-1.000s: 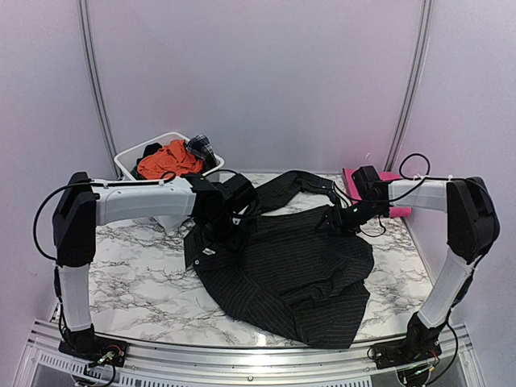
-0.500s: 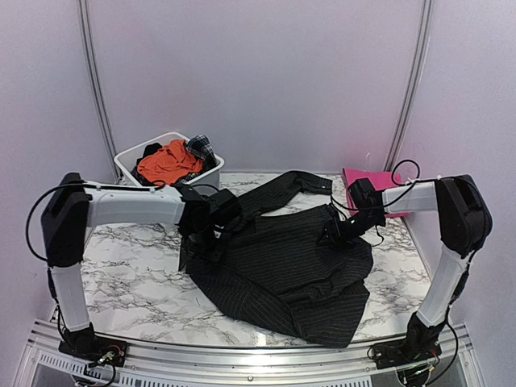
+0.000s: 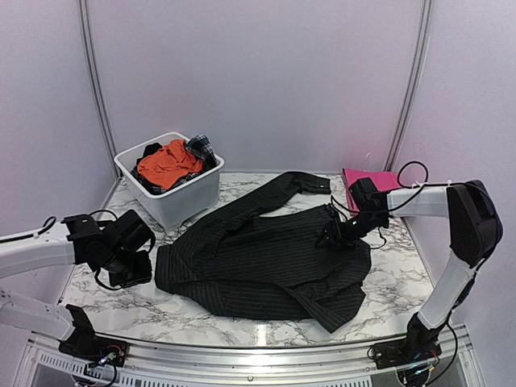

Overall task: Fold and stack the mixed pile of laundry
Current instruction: Flatten out the crumpled shirt at the center of the board.

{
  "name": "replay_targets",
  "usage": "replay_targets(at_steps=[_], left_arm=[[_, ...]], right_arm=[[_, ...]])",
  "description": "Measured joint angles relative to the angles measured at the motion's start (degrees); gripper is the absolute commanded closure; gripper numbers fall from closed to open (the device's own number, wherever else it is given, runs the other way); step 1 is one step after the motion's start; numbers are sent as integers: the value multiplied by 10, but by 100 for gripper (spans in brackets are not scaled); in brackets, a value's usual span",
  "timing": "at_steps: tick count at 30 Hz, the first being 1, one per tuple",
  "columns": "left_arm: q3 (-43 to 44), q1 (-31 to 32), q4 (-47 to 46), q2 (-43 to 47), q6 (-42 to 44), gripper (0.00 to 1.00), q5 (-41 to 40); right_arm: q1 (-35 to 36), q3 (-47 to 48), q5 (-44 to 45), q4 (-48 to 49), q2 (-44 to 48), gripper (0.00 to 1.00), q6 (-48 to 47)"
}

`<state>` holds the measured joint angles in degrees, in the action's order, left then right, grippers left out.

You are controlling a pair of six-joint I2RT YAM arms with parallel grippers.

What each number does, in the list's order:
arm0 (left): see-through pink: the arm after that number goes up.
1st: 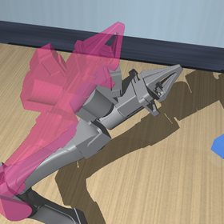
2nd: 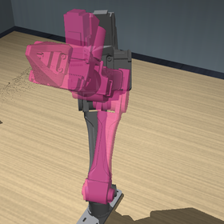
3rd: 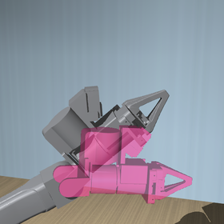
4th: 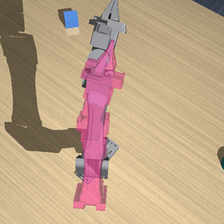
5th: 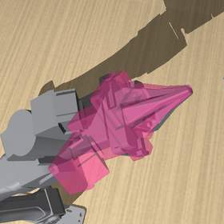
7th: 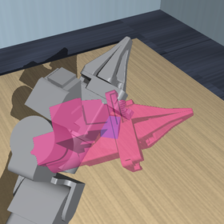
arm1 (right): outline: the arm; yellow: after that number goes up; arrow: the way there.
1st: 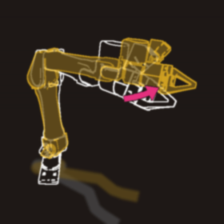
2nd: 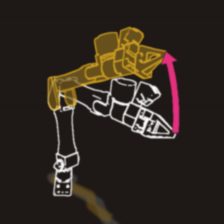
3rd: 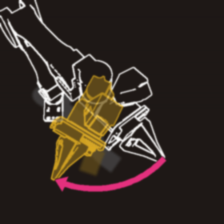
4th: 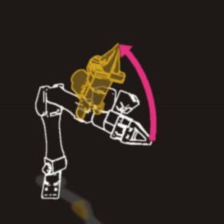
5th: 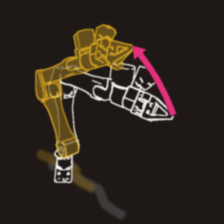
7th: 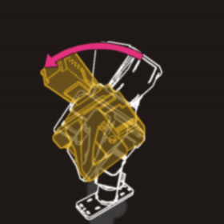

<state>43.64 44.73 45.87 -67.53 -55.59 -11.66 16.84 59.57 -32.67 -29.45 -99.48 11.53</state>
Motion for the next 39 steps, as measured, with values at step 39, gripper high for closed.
replay_targets(at_steps=[39], left_arm=[[112, -35, -81, -217, 167, 53, 0]], right_arm=[[-43, -128, 12, -50, 187, 42, 66]])
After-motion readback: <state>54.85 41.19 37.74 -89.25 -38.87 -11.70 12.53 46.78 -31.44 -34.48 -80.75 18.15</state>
